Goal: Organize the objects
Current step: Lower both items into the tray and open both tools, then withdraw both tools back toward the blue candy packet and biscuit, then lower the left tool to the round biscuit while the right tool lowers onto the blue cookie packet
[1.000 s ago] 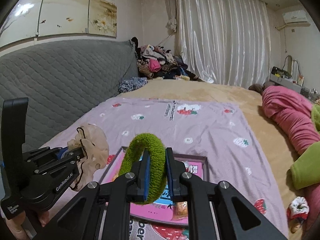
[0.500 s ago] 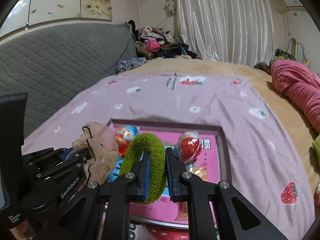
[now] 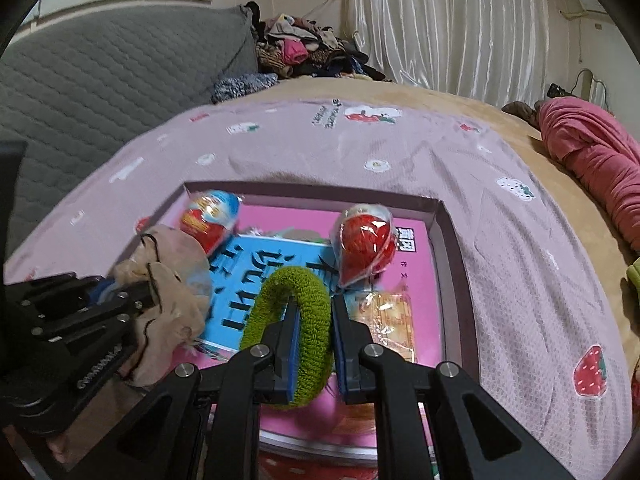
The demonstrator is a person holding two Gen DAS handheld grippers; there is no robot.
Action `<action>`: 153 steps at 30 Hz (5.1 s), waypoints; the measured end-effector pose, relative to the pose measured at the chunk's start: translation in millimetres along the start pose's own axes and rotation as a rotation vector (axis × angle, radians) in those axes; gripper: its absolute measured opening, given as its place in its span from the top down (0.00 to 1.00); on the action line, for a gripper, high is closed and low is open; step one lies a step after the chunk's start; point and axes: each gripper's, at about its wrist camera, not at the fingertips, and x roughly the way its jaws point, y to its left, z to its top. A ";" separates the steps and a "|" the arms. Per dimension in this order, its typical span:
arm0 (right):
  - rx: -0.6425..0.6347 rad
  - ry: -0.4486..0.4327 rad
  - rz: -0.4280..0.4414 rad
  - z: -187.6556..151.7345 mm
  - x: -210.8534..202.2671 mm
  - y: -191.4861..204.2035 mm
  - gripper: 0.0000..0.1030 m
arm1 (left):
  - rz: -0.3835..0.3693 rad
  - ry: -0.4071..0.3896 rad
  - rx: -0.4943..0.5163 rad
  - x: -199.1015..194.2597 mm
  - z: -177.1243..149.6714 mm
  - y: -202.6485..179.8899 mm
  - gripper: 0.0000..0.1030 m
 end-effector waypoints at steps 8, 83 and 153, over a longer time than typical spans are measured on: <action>-0.017 0.025 -0.066 -2.8 10.4 0.6 0.86 | 0.049 -0.011 0.038 3.7 -1.7 -5.4 0.80; 0.029 -0.218 -0.137 7.2 -133.0 -1.7 0.07 | 0.059 -0.106 -0.035 -117.9 -3.9 22.8 0.22; -0.127 -0.072 -0.070 -110.1 -226.3 122.8 0.04 | 0.041 0.023 -0.025 -198.1 -100.9 40.7 0.22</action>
